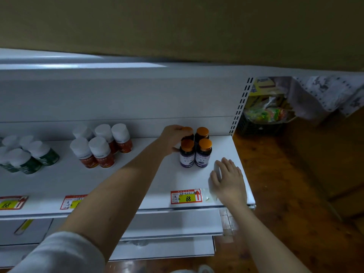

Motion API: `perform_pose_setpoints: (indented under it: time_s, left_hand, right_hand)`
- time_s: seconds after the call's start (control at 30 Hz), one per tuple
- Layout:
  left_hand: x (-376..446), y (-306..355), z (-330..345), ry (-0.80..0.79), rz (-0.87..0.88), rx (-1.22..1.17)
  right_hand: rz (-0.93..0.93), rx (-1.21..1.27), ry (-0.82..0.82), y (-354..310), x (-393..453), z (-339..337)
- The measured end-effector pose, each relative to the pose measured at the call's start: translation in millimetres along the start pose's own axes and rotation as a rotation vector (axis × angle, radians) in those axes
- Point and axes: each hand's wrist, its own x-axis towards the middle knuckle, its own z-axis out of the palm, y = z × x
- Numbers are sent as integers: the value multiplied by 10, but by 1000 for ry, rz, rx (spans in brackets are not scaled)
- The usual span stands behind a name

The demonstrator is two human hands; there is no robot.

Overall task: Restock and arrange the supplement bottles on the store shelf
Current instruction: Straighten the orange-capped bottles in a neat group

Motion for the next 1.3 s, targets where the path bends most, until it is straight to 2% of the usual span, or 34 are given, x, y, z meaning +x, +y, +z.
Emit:
perform_pose_setpoints:
  time_s: [0.23,0.47,0.53,0.67,0.77,0.83,0.97,1.07,1.17,1.3]
  left_hand:
    - [149,-63,-11,74,41,-3]
    - [148,-54,-161,287,267,188]
    - [81,12,-275,292,327,196]
    - [-115,144,-540,276,371,166]
    - [-407,237,-651,177,351,53]
    - [-637,266,-677,113,356,82]
    - [-1052,245,-648,10,370,152]
    - [-1245,194,-609,-2,373,168]
    - [-1354,134,-600,15,372,145]
    - [-1421,74,-621,33,366,114]
  right_hand:
    - [4,-9,15,7,16,33]
    - [4,29,34,61,36,83]
    - [34,181,62,76,64,70]
    - [188,670,199,-40,-14,-206]
    - [109,777,274,-249,-130,-418]
    - [39,841,192,-477,-165,-523]
    - [-14,1117,-153,-961,-273,-710]
    - [-27,1295,-354,-1206,-441,-804]
    - [-17,1489,-436,-1325,-587,-845]
    - [-23,1537,-423,-1357,-650,-768]
